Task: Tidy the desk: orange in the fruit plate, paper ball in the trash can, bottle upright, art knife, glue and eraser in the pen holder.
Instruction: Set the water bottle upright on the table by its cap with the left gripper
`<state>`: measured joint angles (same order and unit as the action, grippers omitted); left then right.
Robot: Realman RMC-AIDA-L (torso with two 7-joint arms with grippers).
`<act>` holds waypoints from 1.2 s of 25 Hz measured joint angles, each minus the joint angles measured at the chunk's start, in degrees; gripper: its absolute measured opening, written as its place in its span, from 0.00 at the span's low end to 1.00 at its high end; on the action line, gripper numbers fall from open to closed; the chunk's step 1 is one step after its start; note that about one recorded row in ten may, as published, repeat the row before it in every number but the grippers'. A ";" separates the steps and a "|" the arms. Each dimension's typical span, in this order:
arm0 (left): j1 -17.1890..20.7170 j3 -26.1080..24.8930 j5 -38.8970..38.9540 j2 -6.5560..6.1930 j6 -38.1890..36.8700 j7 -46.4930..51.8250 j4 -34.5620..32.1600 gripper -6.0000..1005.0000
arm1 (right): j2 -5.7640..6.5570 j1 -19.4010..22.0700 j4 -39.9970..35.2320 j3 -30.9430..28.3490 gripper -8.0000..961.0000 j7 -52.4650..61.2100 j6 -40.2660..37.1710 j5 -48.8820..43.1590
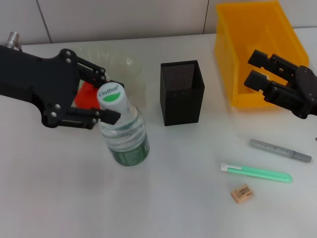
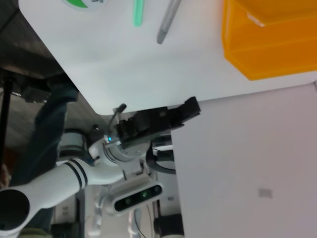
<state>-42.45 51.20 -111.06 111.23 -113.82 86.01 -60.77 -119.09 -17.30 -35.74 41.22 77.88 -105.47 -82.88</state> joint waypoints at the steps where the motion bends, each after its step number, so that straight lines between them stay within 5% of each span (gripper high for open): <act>1: -0.05 -0.48 0.07 -0.16 -0.02 -0.02 0.41 0.47 | 0.00 0.00 -0.02 0.00 0.81 0.01 0.00 0.00; 6: -0.25 -1.22 0.49 -1.13 0.34 -0.75 3.08 0.48 | 0.00 -0.09 -0.06 0.00 0.81 0.03 0.01 0.00; 30: 2.75 -3.09 -3.08 -1.55 8.07 -6.57 10.40 0.48 | 0.00 -0.13 0.14 0.01 0.81 0.08 0.04 0.00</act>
<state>-39.70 48.11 -114.15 109.68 -105.75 79.45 -50.38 -119.09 -17.42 -35.60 41.23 77.96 -105.43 -82.88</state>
